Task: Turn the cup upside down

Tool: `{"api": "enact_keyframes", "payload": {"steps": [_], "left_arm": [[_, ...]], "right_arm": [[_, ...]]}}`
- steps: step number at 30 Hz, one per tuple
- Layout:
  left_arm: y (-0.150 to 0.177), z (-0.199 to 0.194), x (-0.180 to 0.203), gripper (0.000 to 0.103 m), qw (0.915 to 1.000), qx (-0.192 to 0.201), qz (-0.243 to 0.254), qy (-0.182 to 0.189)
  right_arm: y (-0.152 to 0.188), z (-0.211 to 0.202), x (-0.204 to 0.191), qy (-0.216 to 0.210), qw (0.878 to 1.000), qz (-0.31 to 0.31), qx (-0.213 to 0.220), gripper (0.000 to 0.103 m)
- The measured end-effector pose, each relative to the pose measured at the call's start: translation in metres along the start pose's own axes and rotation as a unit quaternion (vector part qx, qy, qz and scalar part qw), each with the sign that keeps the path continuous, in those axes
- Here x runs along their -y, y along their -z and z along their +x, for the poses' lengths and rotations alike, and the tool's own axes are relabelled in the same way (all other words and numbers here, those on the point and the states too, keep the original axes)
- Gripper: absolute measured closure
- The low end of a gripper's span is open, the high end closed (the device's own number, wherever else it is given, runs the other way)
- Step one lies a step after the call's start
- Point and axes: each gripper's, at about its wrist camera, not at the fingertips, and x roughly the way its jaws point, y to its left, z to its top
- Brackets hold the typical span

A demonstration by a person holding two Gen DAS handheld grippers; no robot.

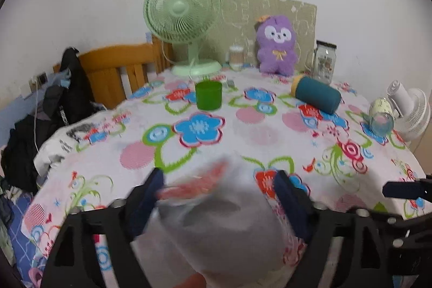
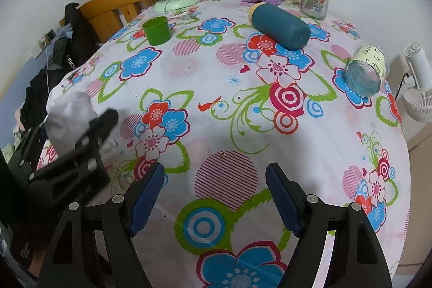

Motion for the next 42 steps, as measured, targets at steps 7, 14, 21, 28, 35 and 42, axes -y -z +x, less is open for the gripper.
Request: {"api": "enact_keyframes", "payload": {"steps": [7,14,21,28,35,42], "left_arm": [[0.000,-0.009,-0.003,0.002,0.9999,-0.001,-0.010,0.013],[-0.002,-0.013,-0.006,0.001,0.9997,-0.002,-0.015,0.022],[-0.003,-0.013,-0.007,0.001,0.9996,-0.004,-0.016,0.022],[-0.021,-0.004,-0.031,0.001,0.9948,-0.042,-0.075,0.053],[-0.047,-0.005,-0.065,0.001,0.9837,-0.056,-0.134,0.106],[-0.031,0.006,-0.065,0.001,0.9904,-0.063,-0.007,0.123]], "right_arm": [[0.001,-0.002,0.001,-0.002,1.000,0.002,0.002,0.023],[0.002,-0.005,-0.001,-0.001,1.000,-0.002,0.003,0.023],[0.003,-0.006,-0.001,-0.001,1.000,-0.001,0.003,0.023],[0.003,-0.006,-0.001,-0.002,1.000,0.000,0.004,0.023],[0.005,-0.006,0.003,-0.002,1.000,0.003,0.002,0.023],[0.003,-0.001,0.005,-0.001,1.000,0.009,-0.004,0.023]]}}
